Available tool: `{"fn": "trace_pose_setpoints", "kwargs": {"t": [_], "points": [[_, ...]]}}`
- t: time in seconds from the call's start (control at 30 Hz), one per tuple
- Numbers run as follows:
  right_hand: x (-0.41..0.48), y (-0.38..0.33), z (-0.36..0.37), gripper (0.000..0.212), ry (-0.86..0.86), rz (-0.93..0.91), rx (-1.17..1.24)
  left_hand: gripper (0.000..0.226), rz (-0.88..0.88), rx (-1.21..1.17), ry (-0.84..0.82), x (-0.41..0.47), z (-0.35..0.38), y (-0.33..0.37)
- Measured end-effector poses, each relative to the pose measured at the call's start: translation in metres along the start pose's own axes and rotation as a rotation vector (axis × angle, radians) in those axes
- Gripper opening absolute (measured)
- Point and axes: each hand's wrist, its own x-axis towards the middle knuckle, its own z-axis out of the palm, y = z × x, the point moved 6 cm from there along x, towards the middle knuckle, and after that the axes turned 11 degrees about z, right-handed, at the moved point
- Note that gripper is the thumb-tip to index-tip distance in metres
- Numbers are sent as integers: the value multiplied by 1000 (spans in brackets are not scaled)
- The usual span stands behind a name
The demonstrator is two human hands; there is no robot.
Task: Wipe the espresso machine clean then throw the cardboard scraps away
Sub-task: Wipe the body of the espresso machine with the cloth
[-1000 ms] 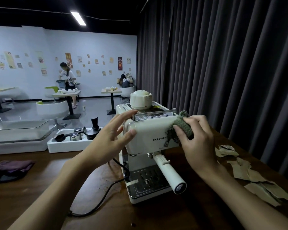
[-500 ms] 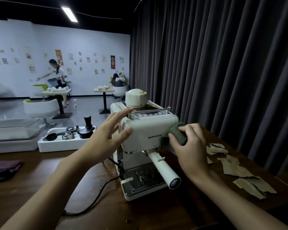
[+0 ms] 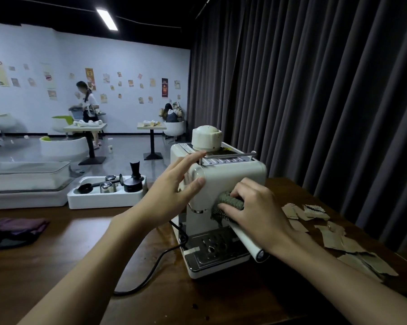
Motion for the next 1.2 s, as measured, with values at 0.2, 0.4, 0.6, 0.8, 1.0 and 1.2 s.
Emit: {"fn": "trace_pose_setpoints", "kwargs": {"t": [0.2, 0.4, 0.6, 0.8, 1.0, 1.2], "points": [[-1, -14, 0, 30, 16, -46, 19, 48, -2, -6, 20, 1, -4, -2], [-1, -27, -3, 26, -1, -118, 22, 53, 14, -18, 7, 1, -3, -5], [13, -13, -26, 21, 148, -45, 102, 52, 8, -9, 11, 1, -3, -3], [12, -37, -14, 21, 31, -206, 57, 49, -3, -28, 41, 0, -2, -1], [14, 6, -36, 23, 182, -13, 65, 47, -54, -64, 65, 1, -1, 4], [11, 1, -23, 30, 83, -143, 29, 46, -93, 90, 70, 3, -1, 20]]}}
